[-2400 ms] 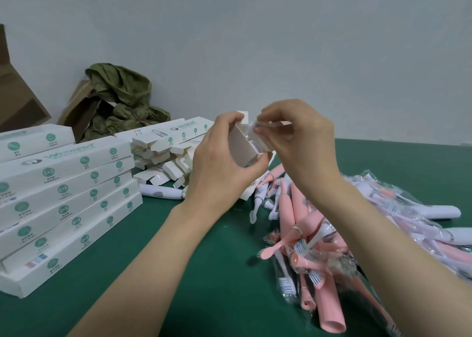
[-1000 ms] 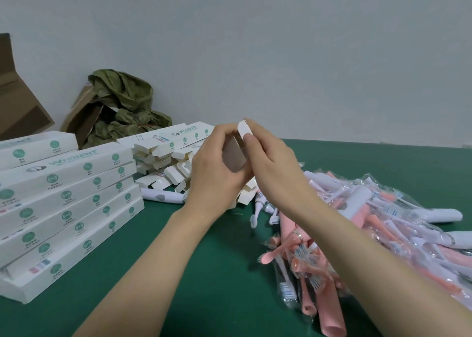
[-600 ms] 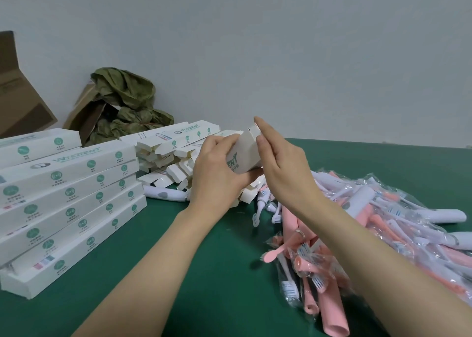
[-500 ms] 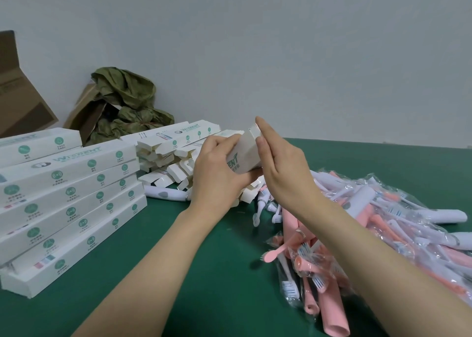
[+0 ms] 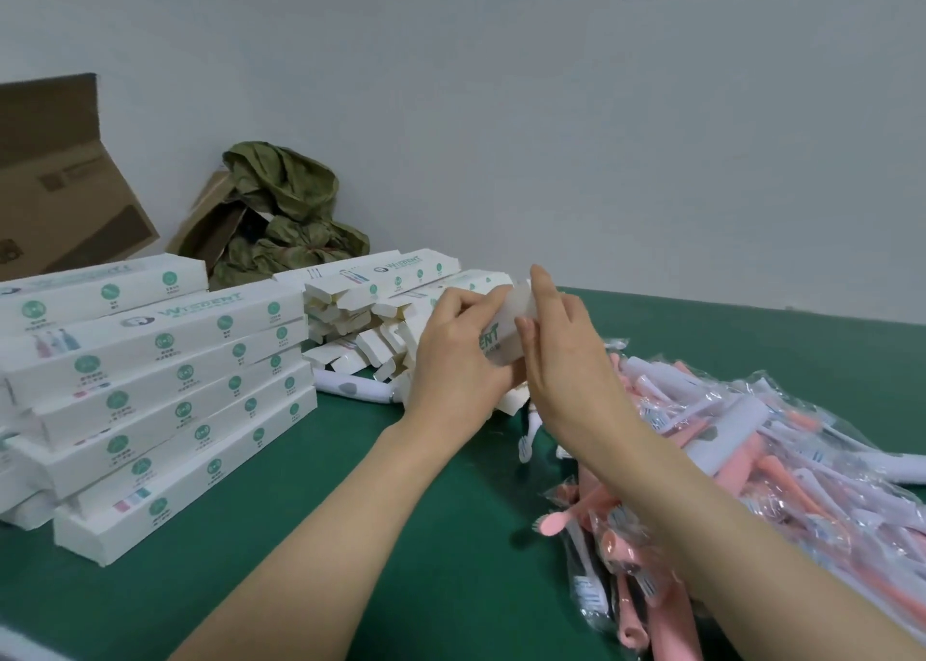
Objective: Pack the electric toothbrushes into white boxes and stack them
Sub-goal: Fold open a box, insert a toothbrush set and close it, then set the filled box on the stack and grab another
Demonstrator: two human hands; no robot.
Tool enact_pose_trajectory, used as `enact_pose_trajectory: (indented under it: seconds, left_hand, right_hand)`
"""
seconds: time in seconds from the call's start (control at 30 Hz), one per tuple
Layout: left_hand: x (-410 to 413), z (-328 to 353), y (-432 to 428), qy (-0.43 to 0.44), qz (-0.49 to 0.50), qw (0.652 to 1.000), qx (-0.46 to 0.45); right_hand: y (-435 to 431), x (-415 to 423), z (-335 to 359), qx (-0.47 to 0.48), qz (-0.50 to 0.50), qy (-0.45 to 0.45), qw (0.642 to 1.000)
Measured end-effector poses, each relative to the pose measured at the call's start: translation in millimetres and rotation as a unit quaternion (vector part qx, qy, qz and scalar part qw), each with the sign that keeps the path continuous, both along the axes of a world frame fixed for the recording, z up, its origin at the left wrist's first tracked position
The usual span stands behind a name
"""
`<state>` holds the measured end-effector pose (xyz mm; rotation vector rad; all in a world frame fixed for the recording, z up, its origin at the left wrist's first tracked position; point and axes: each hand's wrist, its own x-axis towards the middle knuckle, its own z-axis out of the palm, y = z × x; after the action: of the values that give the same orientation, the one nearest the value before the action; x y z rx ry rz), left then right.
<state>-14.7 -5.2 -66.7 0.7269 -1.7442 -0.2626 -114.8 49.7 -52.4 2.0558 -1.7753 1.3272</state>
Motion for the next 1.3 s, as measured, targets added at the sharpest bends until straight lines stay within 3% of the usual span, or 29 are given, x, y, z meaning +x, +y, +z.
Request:
enact_pose_trajectory:
  seconds: [0.13,0.2,0.37,0.43,0.5,0.6,0.7,0.77,0.93,1.1,1.27,1.3]
  left_hand:
    - [-6,-2,5,-0.122,0.008,0.991,0.055]
    - [-8,-5,10,-0.137,0.023,0.987,0.079]
    - [14,20,8,-0.145,0.086,0.985,-0.026]
    - [31,54,1,-0.161,0.126,0.978,-0.034]
    - [53,90,-10,-0.205,0.191,0.96,-0.014]
    - [100,130,-26,-0.326,0.308,0.892,0.049]
    - [148,144,-34,-0.416,0.338,0.833,0.137]
    - [173,141,-36,-0.454,0.339,0.805,0.177]
    - [204,122,-34,-0.438,0.313,0.805,0.252]
    - [202,118,-32,-0.453,0.319,0.8,0.229]
    - [196,116,-27,-0.485,0.386,0.757,0.205]
    - [191,114,-27,-0.476,0.4,0.762,0.182]
  right_hand:
    - [6,-8,10,-0.03,-0.026,-0.039,0.998]
    - [9,-12,14,-0.039,-0.029,-0.055,0.997]
    - [11,-17,37,-0.052,0.001,-0.289,0.956]
    - [9,-21,46,-0.031,-0.009,-0.319,0.947]
    - [6,-25,47,0.022,-0.032,-0.268,0.963]
    - [5,-26,36,0.131,-0.053,-0.117,0.983]
    - [1,-23,24,0.235,-0.065,0.021,0.97]
    - [-1,-20,18,0.284,-0.066,0.061,0.954]
    - [-4,-18,9,0.314,-0.067,0.077,0.944]
    - [-4,-18,8,0.309,-0.073,0.083,0.945]
    - [-6,-14,7,0.326,-0.059,0.092,0.939]
    - [-7,-13,5,0.332,-0.054,0.094,0.937]
